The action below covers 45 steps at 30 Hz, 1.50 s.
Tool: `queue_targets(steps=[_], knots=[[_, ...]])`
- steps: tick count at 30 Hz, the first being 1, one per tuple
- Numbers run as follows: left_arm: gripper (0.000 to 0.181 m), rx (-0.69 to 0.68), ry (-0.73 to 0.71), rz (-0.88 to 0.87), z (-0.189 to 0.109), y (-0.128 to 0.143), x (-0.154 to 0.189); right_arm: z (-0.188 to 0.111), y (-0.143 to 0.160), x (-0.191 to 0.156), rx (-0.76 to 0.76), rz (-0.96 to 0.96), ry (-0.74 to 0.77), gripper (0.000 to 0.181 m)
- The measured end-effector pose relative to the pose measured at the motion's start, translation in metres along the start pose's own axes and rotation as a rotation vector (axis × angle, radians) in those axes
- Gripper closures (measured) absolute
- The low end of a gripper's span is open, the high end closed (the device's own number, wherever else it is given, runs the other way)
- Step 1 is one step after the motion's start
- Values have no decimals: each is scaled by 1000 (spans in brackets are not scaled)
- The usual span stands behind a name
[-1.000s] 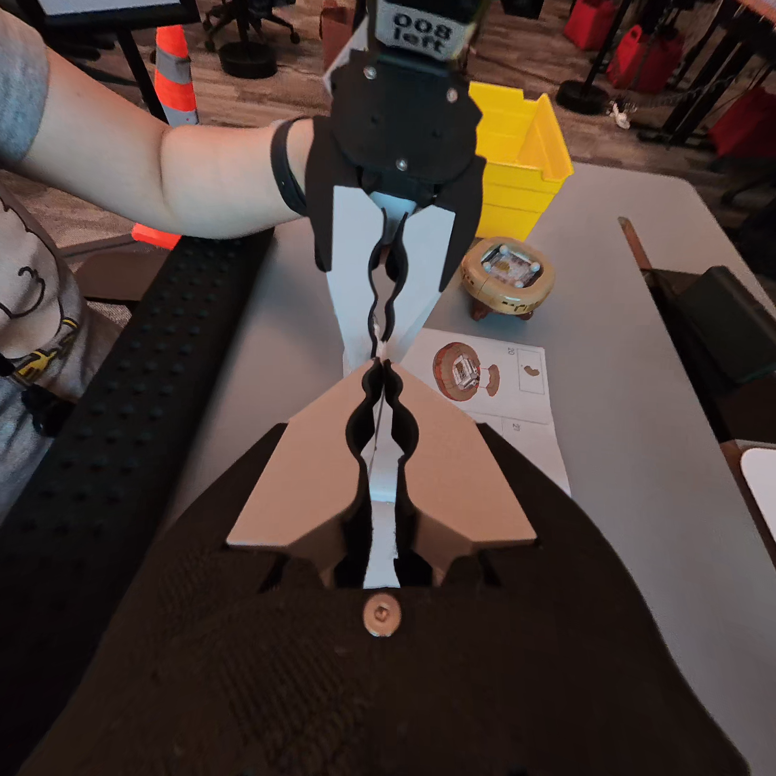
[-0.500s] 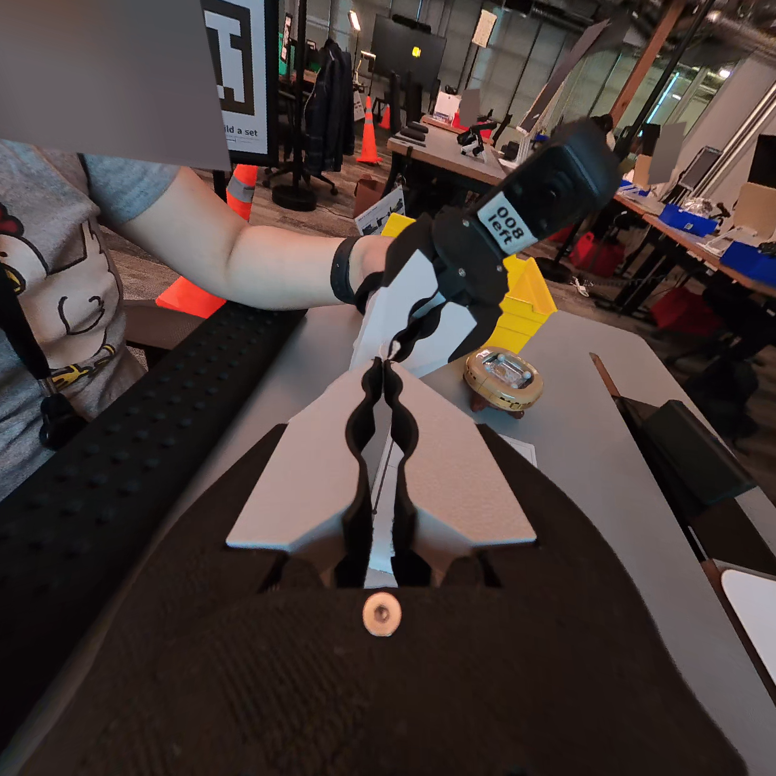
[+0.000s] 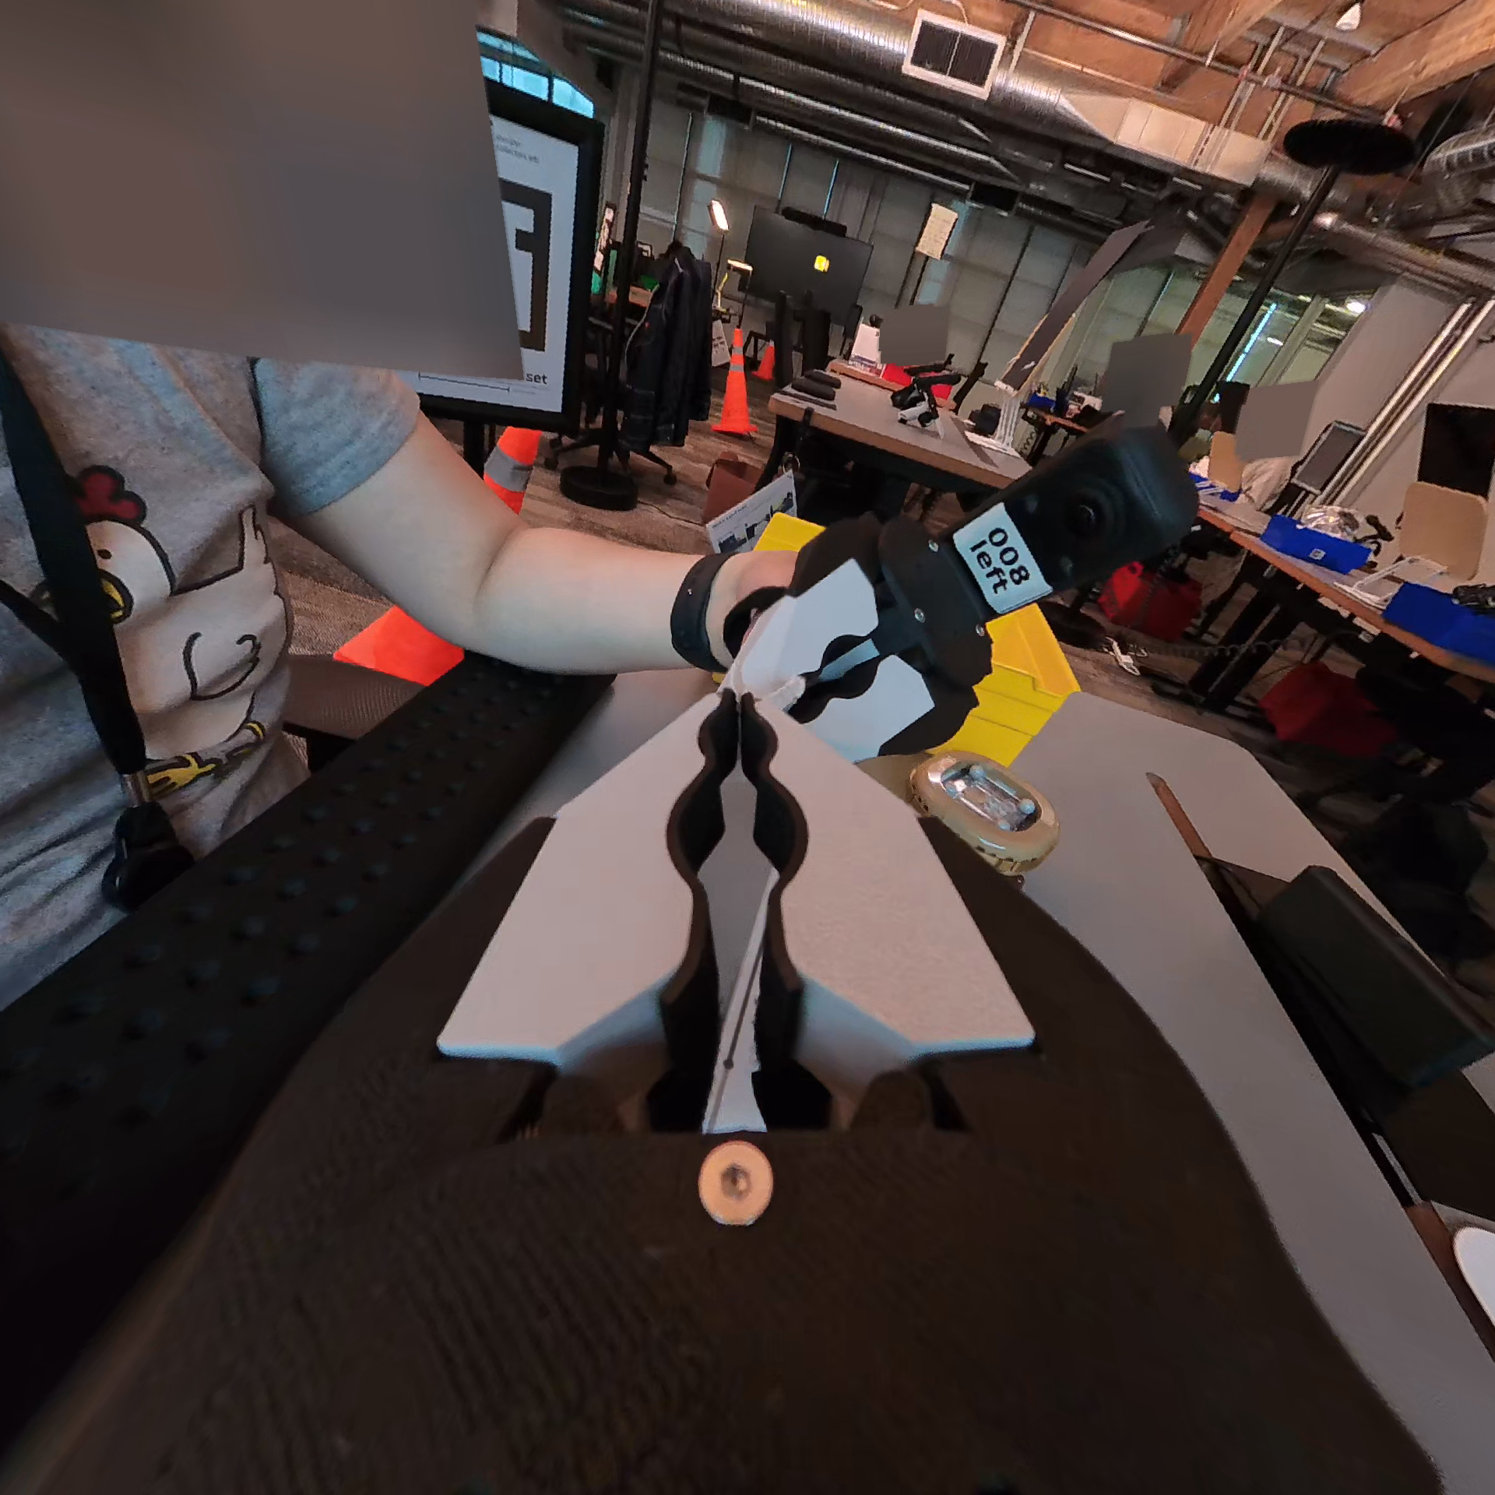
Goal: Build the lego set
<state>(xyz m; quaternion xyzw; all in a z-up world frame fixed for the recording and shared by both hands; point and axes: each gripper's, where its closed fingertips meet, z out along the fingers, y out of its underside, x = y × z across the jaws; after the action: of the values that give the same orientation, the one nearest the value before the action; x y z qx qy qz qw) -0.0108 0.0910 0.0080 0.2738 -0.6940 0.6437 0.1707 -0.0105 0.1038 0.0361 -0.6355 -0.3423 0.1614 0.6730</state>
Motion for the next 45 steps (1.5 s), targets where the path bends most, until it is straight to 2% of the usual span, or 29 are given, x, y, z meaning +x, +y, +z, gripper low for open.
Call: queue_targets(steps=[3,8,15,16,29,45], knots=[[181,21,43,-7,-1,-2,5,0,-3,1,18,12,4,181],[181,7,1,109,3,-1,8,-1,-2,0,26,40,-14,181],[177,70,28,47,5,-7,3,1,8,-3,-39,24,-14,181],[181,74,25,40,5,-8,2,0,7,-3,-32,20,-13,181],[181,106,89,-11,2,-17,17,2,-11,-9,61,-27,-5,181],[181,138,151,-68,0,-20,22,3,-16,-11,37,-108,106,181]])
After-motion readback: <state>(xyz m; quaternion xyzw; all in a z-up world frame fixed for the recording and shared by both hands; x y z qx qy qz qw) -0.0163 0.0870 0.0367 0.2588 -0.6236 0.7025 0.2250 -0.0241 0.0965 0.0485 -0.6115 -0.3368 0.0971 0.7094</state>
